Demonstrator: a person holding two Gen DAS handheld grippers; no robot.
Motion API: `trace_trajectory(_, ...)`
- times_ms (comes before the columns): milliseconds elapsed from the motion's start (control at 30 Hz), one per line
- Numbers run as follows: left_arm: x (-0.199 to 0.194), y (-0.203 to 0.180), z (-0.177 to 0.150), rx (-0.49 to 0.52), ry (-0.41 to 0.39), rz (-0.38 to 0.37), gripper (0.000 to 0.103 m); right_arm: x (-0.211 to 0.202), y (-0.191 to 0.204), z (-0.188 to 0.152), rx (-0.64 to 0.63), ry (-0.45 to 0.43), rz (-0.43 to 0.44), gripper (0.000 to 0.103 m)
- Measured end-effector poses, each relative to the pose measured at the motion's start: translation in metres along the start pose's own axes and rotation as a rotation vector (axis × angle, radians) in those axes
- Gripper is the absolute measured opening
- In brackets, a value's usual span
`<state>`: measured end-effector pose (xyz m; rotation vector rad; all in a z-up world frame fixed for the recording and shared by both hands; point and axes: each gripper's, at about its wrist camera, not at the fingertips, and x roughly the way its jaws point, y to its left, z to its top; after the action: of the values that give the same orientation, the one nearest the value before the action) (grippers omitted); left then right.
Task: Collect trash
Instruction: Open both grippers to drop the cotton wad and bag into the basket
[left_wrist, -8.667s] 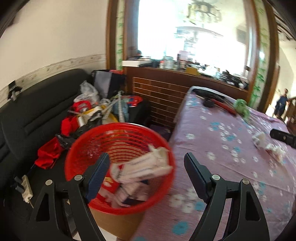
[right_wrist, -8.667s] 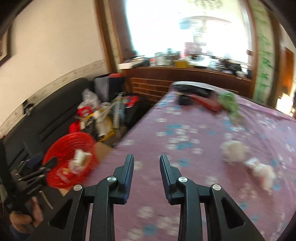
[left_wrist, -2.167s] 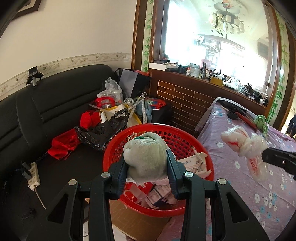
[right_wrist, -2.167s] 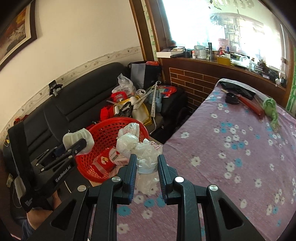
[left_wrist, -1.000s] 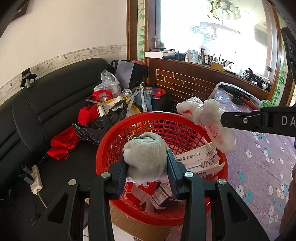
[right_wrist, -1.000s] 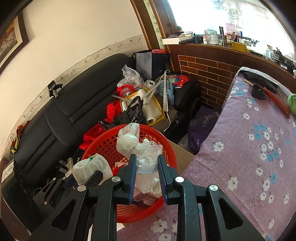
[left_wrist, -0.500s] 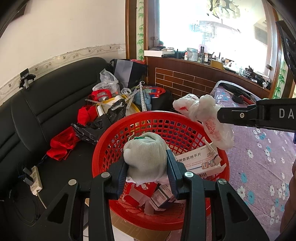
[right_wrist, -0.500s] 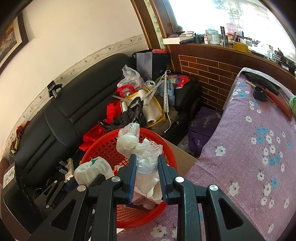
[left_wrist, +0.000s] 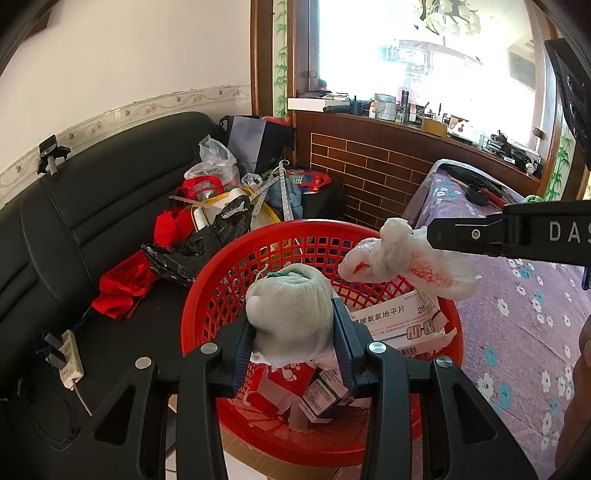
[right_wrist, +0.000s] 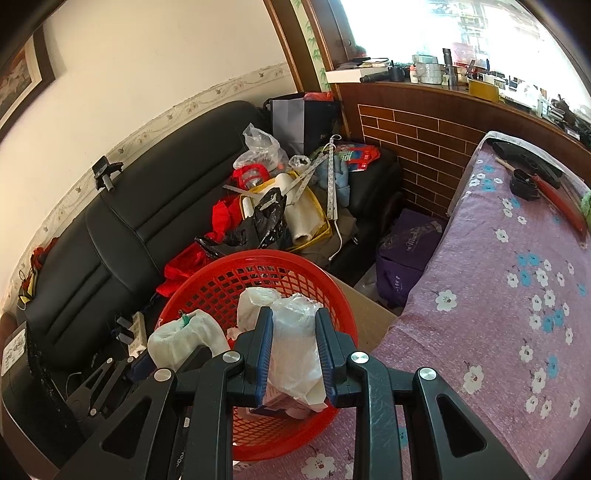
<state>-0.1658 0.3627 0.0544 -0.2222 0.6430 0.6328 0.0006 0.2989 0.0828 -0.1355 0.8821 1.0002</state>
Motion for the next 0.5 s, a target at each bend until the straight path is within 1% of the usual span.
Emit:
trace_trajectory(167, 0.0026, -0.0011, -0.0015, 0.005, -0.006, -0.003, 0.039, -0.0001, 0.0006, 0.0003, -0.002, -0.003, 0.003, 0.027)
trace_trajectory(267, 0.0027, -0.0022, -0.002, 0.009, -0.01, -0.003, 0.046, -0.0007, 0.0025, 0.0013, -0.008, -0.007, 0.007, 0.028)
trace_trajectory(333, 0.0011, -0.0034, -0.0023, 0.008, -0.015, 0.001, 0.054, -0.0012, 0.0023, 0.0018, -0.01, -0.009, 0.007, 0.029)
trace_trajectory(500, 0.0003, -0.0023, -0.0021, 0.008, -0.017, 0.001, 0.057, -0.0033, -0.0003, 0.0024, -0.001, -0.012, 0.01, 0.03)
